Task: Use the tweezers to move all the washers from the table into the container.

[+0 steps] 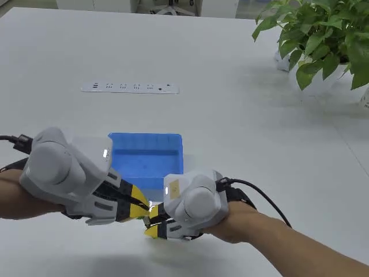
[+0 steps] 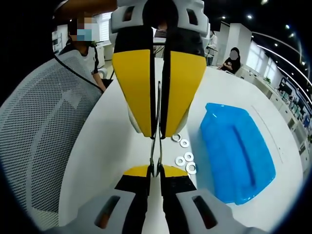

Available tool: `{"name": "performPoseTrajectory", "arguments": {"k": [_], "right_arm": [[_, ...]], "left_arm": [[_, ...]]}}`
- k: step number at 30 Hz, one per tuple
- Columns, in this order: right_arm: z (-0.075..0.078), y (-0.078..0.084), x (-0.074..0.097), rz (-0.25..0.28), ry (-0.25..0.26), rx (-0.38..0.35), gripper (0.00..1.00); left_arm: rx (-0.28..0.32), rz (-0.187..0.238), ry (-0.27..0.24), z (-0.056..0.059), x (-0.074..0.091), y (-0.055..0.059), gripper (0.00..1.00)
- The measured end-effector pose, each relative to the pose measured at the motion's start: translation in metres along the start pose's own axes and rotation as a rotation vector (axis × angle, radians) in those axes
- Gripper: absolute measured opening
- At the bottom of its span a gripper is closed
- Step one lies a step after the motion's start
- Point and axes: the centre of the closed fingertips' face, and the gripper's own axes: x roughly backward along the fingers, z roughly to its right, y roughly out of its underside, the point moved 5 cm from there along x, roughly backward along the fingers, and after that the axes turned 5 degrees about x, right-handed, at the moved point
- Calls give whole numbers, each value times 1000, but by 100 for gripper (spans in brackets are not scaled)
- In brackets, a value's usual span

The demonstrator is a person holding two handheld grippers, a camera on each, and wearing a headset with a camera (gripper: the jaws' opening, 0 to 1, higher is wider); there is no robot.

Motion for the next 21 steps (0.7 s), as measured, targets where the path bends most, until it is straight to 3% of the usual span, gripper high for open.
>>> {"name": "performPoseTrajectory", "arguments": {"k": [21], "right_arm": [[14, 1, 4, 12, 52, -6, 12]], "left_arm": [[-25, 0, -17, -12, 2, -6, 6]]}}
